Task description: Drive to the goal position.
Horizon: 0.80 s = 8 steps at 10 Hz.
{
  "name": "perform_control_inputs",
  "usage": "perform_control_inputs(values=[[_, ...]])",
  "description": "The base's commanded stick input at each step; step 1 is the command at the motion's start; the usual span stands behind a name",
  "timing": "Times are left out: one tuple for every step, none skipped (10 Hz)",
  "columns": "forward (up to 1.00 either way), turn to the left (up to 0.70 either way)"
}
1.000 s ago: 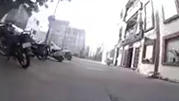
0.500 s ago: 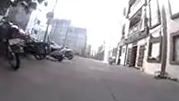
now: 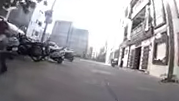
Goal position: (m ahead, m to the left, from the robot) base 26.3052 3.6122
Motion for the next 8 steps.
perform_control_inputs(values=[[1.0, 0.0], [1.0, 0.0], [1.0, 0.0], [1.0, -0.15], [1.0, -0.4], [1.0, -0.4], [1.0, -0.31], [1.0, 0.0]])
